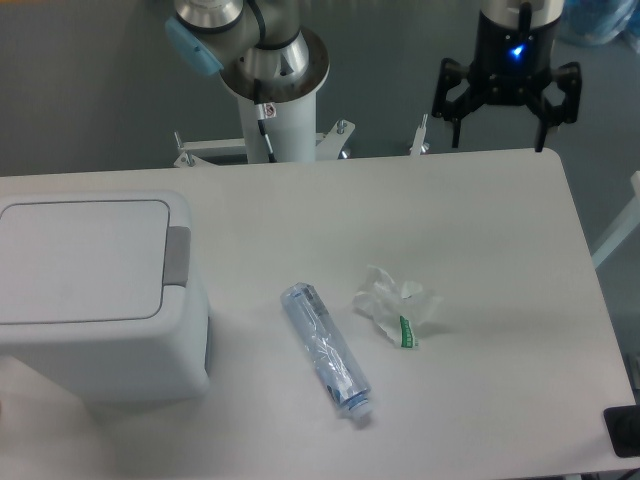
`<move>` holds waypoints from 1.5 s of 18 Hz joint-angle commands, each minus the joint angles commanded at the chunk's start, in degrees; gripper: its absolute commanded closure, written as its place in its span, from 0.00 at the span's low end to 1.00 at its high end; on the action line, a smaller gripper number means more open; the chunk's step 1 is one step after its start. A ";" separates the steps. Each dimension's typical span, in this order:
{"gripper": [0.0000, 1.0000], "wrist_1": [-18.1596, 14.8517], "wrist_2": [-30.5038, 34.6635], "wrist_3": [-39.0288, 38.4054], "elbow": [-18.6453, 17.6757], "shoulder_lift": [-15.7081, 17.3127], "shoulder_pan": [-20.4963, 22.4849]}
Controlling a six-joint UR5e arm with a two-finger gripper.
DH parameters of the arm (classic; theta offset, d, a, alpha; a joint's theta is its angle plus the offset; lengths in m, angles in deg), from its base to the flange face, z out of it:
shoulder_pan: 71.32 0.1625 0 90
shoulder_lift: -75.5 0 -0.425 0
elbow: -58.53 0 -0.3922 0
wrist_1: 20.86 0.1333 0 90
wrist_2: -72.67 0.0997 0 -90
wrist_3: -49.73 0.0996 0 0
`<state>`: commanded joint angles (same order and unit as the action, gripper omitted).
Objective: Open the trash can
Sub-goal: 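Move the open gripper over the table toward the trash can's grey lid tab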
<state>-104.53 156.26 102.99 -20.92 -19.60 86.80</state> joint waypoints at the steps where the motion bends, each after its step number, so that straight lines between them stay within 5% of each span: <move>1: 0.00 0.00 -1.14 -2.09 -0.09 0.09 -0.09; 8: 0.00 1.48 -7.21 -28.11 -4.65 2.02 -4.04; 13: 0.00 4.74 -13.62 -34.88 -8.79 4.83 -5.71; 21: 0.00 5.53 -15.91 -39.82 -8.36 4.05 -13.26; 27: 0.00 10.01 -15.91 -41.31 -8.01 1.76 -19.51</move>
<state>-94.52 140.34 61.68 -28.93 -17.83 67.30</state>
